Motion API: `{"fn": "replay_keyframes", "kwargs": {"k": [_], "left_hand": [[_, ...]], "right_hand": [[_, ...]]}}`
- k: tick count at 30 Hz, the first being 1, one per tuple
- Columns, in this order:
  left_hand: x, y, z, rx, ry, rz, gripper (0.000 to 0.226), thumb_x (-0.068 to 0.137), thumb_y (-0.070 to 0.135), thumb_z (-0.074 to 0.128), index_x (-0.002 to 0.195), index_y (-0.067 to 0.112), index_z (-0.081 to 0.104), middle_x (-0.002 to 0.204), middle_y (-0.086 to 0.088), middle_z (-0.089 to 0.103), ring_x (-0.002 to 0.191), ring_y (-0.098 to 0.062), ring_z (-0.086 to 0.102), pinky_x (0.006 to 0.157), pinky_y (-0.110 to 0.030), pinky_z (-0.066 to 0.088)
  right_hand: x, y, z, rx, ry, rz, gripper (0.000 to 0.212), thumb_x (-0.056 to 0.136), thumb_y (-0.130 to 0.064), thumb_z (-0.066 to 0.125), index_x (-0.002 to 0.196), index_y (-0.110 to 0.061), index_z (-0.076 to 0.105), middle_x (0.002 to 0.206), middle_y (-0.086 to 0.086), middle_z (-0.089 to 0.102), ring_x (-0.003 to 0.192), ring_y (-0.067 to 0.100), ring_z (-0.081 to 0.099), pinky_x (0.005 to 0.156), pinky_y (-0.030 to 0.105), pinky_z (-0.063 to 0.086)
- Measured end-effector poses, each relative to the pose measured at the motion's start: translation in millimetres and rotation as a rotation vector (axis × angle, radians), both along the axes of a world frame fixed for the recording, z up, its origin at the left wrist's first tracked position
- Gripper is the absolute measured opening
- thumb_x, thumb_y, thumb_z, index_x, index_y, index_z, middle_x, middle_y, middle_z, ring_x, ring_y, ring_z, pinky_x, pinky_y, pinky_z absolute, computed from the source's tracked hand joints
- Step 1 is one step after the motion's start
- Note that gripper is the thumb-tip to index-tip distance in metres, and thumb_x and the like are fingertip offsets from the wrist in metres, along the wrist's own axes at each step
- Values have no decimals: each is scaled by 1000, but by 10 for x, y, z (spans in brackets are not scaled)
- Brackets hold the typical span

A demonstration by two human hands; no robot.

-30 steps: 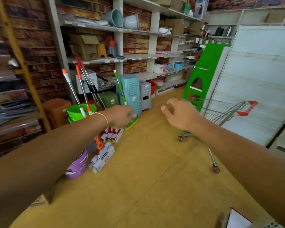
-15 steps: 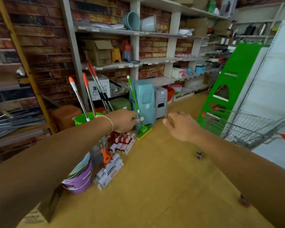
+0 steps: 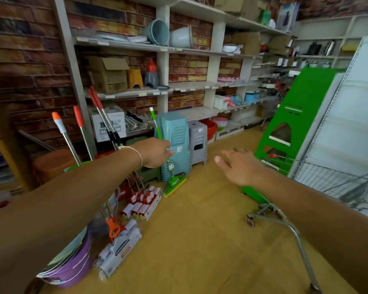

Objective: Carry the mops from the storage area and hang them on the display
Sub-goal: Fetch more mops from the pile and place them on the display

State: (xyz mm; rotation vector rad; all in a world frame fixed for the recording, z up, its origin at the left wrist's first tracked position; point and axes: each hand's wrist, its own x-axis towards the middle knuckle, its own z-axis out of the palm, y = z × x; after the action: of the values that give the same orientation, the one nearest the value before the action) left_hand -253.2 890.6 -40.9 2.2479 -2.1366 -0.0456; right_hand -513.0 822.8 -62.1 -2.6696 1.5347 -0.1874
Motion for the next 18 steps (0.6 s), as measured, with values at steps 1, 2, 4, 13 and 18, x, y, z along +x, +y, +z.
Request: {"fn": "replay_keyframes", "kwargs": {"k": [1, 2, 4, 13, 18], "left_hand": [[30, -146, -33, 2, 0, -12, 40, 102, 46, 30, 117, 16, 51, 113, -10, 58, 95, -24, 52, 81, -36, 43], [57, -289, -62, 2, -1, -23, 41, 102, 46, 30, 119, 16, 51, 115, -10, 58, 97, -25, 52, 82, -36, 43], [119, -586, -125, 7, 4, -39, 43, 102, 47, 29, 123, 15, 51, 115, -10, 58, 94, -24, 52, 80, -35, 43], [626, -2066, -143, -6, 5, -104, 43, 103, 44, 30, 125, 13, 50, 120, -13, 59, 102, -28, 53, 79, -33, 39], [1070, -2914, 35, -12, -3, -116, 46, 103, 44, 29, 130, 13, 49, 129, -12, 56, 115, -29, 53, 89, -35, 41]], "right_hand": [[19, -112, -25, 5, -1, -7, 69, 101, -60, 24, 152, -15, 35, 153, 19, 41, 143, 39, 33, 116, 52, 32], [45, -216, -43, 14, 2, -17, 67, 102, -59, 25, 151, -14, 37, 152, 19, 42, 142, 39, 33, 115, 52, 32], [107, -451, -94, 24, 7, -26, 66, 102, -59, 25, 148, -14, 40, 150, 20, 44, 141, 38, 34, 115, 52, 33], [689, -1844, -83, -1, 11, -56, 66, 102, -58, 23, 146, -12, 44, 148, 19, 46, 137, 39, 39, 113, 50, 34], [1122, -2566, 156, -35, -24, -57, 57, 106, -50, 25, 145, -14, 45, 150, 16, 45, 138, 37, 38, 114, 48, 32]]}}
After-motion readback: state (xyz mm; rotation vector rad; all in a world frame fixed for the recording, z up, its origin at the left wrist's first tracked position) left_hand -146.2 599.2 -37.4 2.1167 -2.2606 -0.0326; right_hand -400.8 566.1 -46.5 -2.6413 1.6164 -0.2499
